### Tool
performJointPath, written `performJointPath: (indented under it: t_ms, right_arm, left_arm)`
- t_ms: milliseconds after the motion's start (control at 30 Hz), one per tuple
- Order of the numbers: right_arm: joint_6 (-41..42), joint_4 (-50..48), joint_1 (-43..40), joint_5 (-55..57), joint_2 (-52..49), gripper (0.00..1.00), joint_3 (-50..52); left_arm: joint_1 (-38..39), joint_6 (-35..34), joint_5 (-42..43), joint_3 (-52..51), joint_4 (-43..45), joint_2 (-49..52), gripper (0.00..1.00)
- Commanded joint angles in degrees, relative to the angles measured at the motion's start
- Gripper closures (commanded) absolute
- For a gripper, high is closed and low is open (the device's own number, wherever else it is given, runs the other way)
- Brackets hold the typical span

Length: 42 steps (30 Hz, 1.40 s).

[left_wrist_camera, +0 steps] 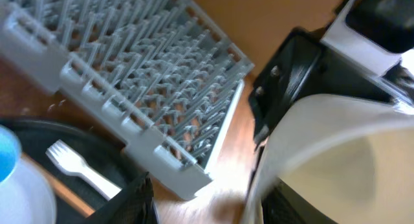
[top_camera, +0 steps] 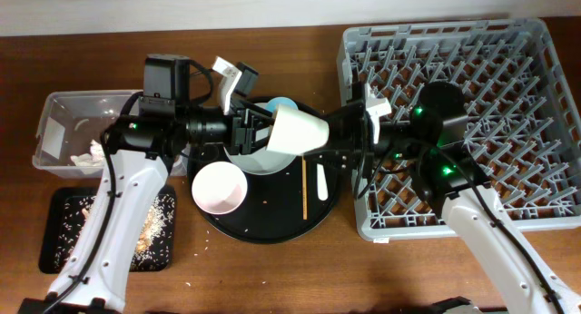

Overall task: Sort waste into correct bins and load items into the dishwasher rack
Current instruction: 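Hand the cream cup from the left gripper to the right gripper, then lower the cream cup upside down into the rack with right gripper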

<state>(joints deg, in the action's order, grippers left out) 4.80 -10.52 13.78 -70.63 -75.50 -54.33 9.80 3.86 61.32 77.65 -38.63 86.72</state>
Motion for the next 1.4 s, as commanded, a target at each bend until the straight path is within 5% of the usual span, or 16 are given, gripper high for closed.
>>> performJointPath:
  t_ms: [0, 167, 367, 500, 733, 1367]
  right_arm:
    - [7.6, -1.2, -3.0, 0.1, 1.5, 0.62, -1.2]
    - [9.2, 18.5, -14.0, 20.2, 1.5, 0.64, -2.3]
    - [1.0, 67.6, -14.4, 56.4, 1.1, 0.66, -29.6]
    - [-0.6, 80.8, -13.5, 59.5, -4.0, 0.75, -30.1]
    - [0.1, 83.5, -4.3, 69.0, -20.8, 0.76, -30.1]
    - [0.1, 100.1, -4.4, 69.8, -20.9, 0.87, -39.6]
  left_arm:
    - [-0.7, 0.5, -21.3, 0.0, -4.2, 0.7, 0.48]
    - [-0.7, 0.5, -24.3, 0.0, -5.8, 0.7, 0.48]
    - [-0.6, 0.5, -35.6, 0.0, -5.8, 0.7, 0.41]
    - [-0.6, 0.5, -35.7, 0.0, -6.1, 0.7, 0.41]
    - [-0.6, 0.5, -35.6, 0.0, -7.1, 0.7, 0.41]
    - [-0.6, 0.5, -35.7, 0.0, -8.6, 0.7, 0.41]
